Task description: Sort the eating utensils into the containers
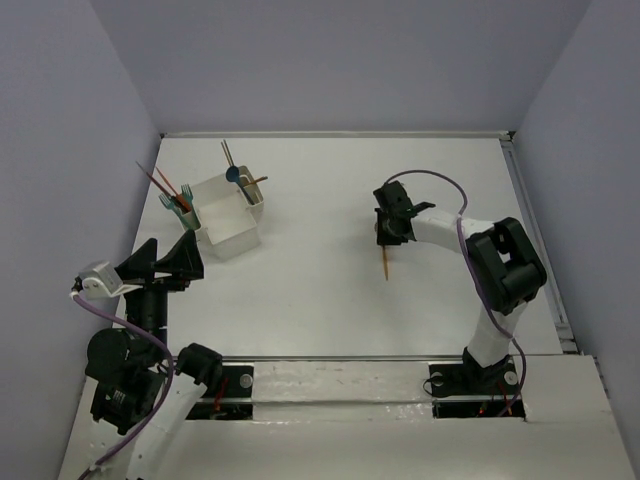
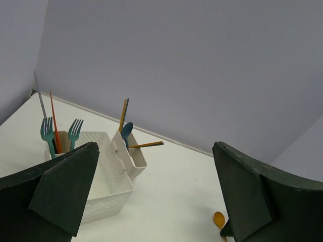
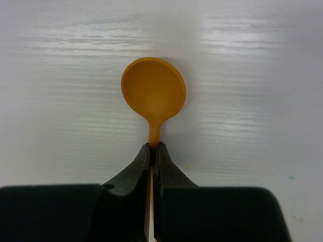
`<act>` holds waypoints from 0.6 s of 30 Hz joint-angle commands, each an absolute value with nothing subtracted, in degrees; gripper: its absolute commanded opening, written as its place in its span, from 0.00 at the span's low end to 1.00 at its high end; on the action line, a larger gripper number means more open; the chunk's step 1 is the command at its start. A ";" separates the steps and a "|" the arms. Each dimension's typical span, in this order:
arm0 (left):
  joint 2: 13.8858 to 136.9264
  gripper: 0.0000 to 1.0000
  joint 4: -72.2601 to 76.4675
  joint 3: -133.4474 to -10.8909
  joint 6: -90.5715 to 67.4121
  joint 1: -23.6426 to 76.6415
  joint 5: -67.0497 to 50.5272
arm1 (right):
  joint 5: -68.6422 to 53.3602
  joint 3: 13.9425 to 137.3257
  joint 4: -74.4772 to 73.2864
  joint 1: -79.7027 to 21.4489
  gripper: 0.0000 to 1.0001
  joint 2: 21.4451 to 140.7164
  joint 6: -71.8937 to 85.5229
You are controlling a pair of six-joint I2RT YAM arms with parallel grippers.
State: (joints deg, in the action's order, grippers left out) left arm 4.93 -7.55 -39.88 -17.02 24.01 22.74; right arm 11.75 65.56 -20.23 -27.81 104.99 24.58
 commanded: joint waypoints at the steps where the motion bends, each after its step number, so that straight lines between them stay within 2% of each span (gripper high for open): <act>1: 4.13 0.99 -5.36 -39.90 -16.52 24.35 22.76 | 9.32 68.98 -12.05 -30.40 0.00 99.08 21.19; 7: 4.75 0.99 -5.19 -39.90 -16.44 24.35 22.85 | 4.93 77.76 4.02 -38.84 0.00 96.76 16.35; 14: 5.54 0.99 -5.01 -39.90 -16.17 24.35 23.11 | -1.83 87.53 24.49 -45.44 0.00 105.46 11.17; 18: 5.89 0.99 -5.10 -39.99 -16.17 24.35 23.38 | -6.22 99.01 27.42 -46.67 0.00 112.92 9.41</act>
